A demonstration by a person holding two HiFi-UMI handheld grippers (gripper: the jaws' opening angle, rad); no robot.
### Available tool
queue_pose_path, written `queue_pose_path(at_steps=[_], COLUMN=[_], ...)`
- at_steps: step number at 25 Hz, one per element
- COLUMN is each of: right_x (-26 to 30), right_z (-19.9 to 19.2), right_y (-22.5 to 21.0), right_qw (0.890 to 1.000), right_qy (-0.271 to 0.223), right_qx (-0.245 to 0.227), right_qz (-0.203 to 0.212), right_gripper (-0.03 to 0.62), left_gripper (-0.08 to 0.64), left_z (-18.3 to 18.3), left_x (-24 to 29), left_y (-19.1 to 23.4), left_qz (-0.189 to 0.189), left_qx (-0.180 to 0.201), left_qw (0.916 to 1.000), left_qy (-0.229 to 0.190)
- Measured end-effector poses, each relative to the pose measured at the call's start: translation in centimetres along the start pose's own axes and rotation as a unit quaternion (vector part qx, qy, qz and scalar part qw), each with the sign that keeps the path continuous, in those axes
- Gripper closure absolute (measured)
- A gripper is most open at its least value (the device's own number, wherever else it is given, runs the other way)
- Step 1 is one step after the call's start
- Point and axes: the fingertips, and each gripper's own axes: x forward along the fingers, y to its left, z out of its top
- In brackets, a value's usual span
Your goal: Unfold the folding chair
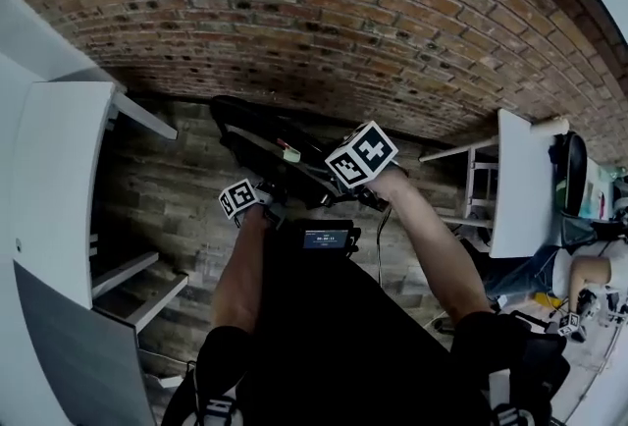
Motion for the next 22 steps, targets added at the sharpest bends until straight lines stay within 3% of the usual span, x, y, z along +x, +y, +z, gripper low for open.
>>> queue_pose_path(at_steps=[6, 12, 22], right_x=[-0.8, -0.4, 2.1], right_z=[-3.8, -5.2, -7.6], right_y=[2.3, 5.2, 12.0], right_qw=[1.0, 1.0, 0.998], right_qy=[-0.011, -0.015, -0.021], right_qx=[0.002, 0.009, 0.024], right_qz=[-0.004, -0.016, -0.055], right_gripper=[0.471, 0.466, 0.462], left_gripper=[0.517, 0.517, 0.517], left_z=[-4.3, -5.7, -7.3], left_x=[-2.1, -4.1, -9.7], left_y=[0.4, 0.4, 1.2], left_qz=[0.012, -0.002, -0.027], left_qx=[-0.011, -0.014, 0.001], left_qw=[0.9998, 0.9995, 0.9959], left_qy=[0.015, 0.028, 0.087])
